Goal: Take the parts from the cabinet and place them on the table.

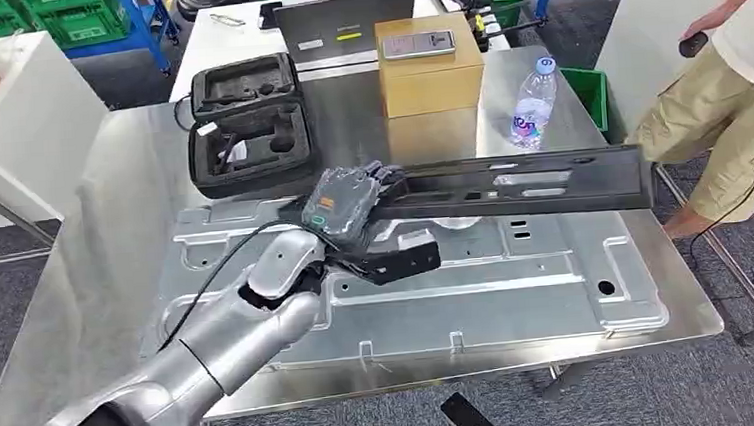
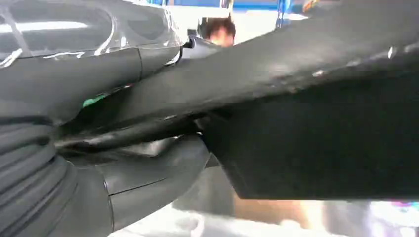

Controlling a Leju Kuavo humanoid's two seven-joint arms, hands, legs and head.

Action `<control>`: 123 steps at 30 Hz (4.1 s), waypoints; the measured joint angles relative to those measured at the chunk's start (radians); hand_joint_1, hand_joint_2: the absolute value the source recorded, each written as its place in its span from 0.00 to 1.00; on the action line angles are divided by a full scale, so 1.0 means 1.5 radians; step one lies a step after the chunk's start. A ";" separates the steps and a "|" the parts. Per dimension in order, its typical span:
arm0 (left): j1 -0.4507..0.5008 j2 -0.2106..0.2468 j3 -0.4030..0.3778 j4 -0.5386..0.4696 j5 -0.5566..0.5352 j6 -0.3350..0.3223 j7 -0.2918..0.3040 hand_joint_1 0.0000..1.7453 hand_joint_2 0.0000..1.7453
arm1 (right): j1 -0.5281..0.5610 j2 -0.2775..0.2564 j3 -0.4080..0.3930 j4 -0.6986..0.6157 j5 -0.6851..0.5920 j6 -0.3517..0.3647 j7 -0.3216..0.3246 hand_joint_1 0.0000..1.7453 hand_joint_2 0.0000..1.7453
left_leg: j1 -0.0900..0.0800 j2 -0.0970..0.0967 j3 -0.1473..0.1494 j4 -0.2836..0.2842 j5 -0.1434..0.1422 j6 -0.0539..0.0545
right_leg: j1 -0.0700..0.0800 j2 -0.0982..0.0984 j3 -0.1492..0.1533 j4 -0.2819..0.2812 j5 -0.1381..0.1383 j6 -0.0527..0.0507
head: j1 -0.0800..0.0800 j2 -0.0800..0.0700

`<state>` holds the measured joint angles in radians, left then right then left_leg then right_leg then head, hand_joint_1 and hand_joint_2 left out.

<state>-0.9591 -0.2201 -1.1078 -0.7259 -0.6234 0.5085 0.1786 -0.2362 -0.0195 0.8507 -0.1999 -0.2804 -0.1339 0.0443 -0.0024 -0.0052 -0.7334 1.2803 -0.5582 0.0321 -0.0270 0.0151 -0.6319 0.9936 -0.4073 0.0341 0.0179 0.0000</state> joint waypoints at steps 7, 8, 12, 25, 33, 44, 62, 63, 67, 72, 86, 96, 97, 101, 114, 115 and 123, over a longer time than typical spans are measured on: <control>-0.007 0.009 0.003 0.010 -0.088 0.012 0.041 1.00 1.00 | -0.004 0.002 0.001 0.000 0.000 0.000 0.001 0.00 0.00 | -0.014 0.005 0.089 -0.206 0.105 0.026 | 0.010 0.002 0.004 0.000 -0.003 -0.002 | -0.001 0.000; -0.008 0.010 0.004 0.010 -0.092 0.013 0.043 1.00 1.00 | -0.005 0.005 0.001 0.000 0.000 0.000 0.001 0.00 0.00 | -0.017 0.003 0.087 -0.206 0.106 0.023 | 0.008 0.001 0.002 -0.001 -0.003 -0.001 | -0.001 0.000; -0.008 0.016 0.011 0.011 -0.100 0.011 0.053 1.00 1.00 | -0.006 0.004 0.004 0.000 0.001 0.001 0.003 0.00 0.00 | -0.010 0.003 0.095 -0.219 0.113 0.026 | 0.009 -0.002 -0.002 0.016 -0.018 0.008 | 0.000 0.000; 0.011 0.053 0.043 0.010 -0.060 -0.015 0.057 0.00 0.00 | -0.008 0.008 0.017 0.000 0.014 0.000 0.010 0.00 0.00 | 0.000 -0.001 0.090 -0.197 0.097 0.006 | -0.001 -0.002 0.000 0.013 -0.010 0.013 | 0.003 0.000; 0.027 0.075 0.058 0.009 -0.035 -0.027 0.038 0.00 0.00 | -0.010 0.007 0.022 0.000 0.013 0.000 0.010 0.00 0.00 | 0.000 0.000 -0.016 0.012 0.019 0.004 | 0.005 -0.002 0.003 0.011 -0.010 -0.001 | 0.000 0.000; 0.036 0.076 0.070 -0.036 0.124 -0.099 -0.067 0.00 0.00 | -0.005 0.006 0.022 0.000 -0.001 0.000 0.004 0.00 0.00 | -0.010 0.004 0.089 -0.206 0.111 0.030 | 0.008 -0.001 -0.015 0.067 -0.054 0.009 | 0.002 0.000; 0.042 0.081 0.063 -0.133 0.142 -0.126 -0.045 0.00 0.00 | 0.006 0.000 0.022 0.000 -0.017 0.000 -0.004 0.00 0.00 | -0.001 0.002 -0.004 0.000 0.011 -0.006 | 0.002 -0.004 0.015 0.011 -0.018 -0.005 | -0.003 0.000; 0.045 0.082 0.061 -0.137 0.142 -0.125 -0.046 0.00 0.00 | 0.007 0.000 0.022 0.000 -0.018 0.000 -0.004 0.00 0.00 | -0.001 0.002 -0.017 0.027 0.007 -0.006 | 0.002 -0.004 0.014 0.011 -0.018 -0.005 | -0.003 0.000; 0.047 0.084 0.057 -0.162 0.140 -0.123 -0.054 0.00 0.00 | 0.011 -0.001 0.022 0.000 -0.023 0.000 -0.005 0.00 0.00 | -0.002 0.001 0.067 -0.146 0.093 0.006 | 0.003 -0.003 0.016 0.011 -0.018 -0.005 | -0.004 0.000; 0.049 0.085 0.052 -0.183 0.137 -0.123 -0.055 0.00 0.00 | 0.013 -0.001 0.022 0.000 -0.026 0.000 -0.007 0.00 0.00 | -0.016 -0.001 0.096 -0.205 0.102 0.014 | -0.002 -0.004 0.018 -0.003 -0.009 0.008 | -0.005 0.000; 0.074 0.086 0.039 -0.257 0.154 -0.134 -0.069 0.00 0.00 | 0.026 -0.007 0.022 0.000 -0.037 0.000 -0.012 0.00 0.00 | -0.011 0.000 0.095 -0.206 0.108 0.014 | 0.002 -0.005 0.027 -0.001 -0.017 0.011 | -0.003 0.000; 0.091 0.097 0.038 -0.303 0.149 -0.137 -0.067 0.00 0.00 | 0.032 -0.011 0.021 0.000 -0.039 0.000 -0.015 0.00 0.00 | 0.000 0.001 0.036 -0.030 0.017 -0.006 | 0.003 -0.007 0.014 -0.003 -0.002 -0.008 | -0.006 0.000; 0.090 0.097 0.038 -0.307 0.149 -0.137 -0.067 0.00 0.00 | 0.032 -0.011 0.021 0.000 -0.039 0.000 -0.015 0.00 0.00 | 0.000 0.001 0.069 -0.090 0.042 -0.003 | 0.003 -0.007 0.014 -0.003 -0.002 -0.007 | -0.006 0.000; 0.087 0.098 0.038 -0.322 0.148 -0.140 -0.067 0.00 0.00 | 0.031 -0.011 0.021 0.000 -0.040 0.000 -0.015 0.00 0.00 | -0.011 0.000 0.129 -0.209 0.076 0.009 | 0.003 -0.007 0.011 -0.005 0.006 0.004 | -0.006 0.000; 0.094 0.100 0.027 -0.335 0.137 -0.154 -0.065 0.00 0.00 | 0.035 -0.016 0.021 0.000 -0.043 0.000 -0.015 0.00 0.00 | -0.006 0.003 0.100 -0.219 0.118 0.026 | 0.000 -0.007 0.019 0.086 -0.060 0.023 | -0.002 0.000; 0.094 0.100 0.027 -0.335 0.137 -0.154 -0.065 0.00 0.00 | 0.035 -0.016 0.021 0.000 -0.043 0.000 -0.015 0.00 0.00 | -0.006 0.003 0.100 -0.219 0.118 0.026 | 0.000 -0.007 0.019 0.086 -0.060 0.023 | -0.002 0.000; 0.096 0.104 0.027 -0.341 0.137 -0.157 -0.065 0.00 0.00 | 0.035 -0.018 0.021 0.000 -0.043 0.000 -0.016 0.00 0.00 | -0.003 0.003 0.053 -0.136 0.064 -0.004 | 0.002 -0.006 0.046 -0.008 -0.026 -0.011 | -0.005 0.000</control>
<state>-0.8145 -0.0645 -1.0670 -1.2375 -0.4181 0.2728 0.0805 -0.1833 -0.0469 0.8820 -0.1995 -0.3456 -0.1343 0.0198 -0.0076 -0.0012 -0.6544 1.0759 -0.4619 0.0265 -0.0234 0.0057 -0.5624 0.9821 -0.4457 0.0178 0.0107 0.0000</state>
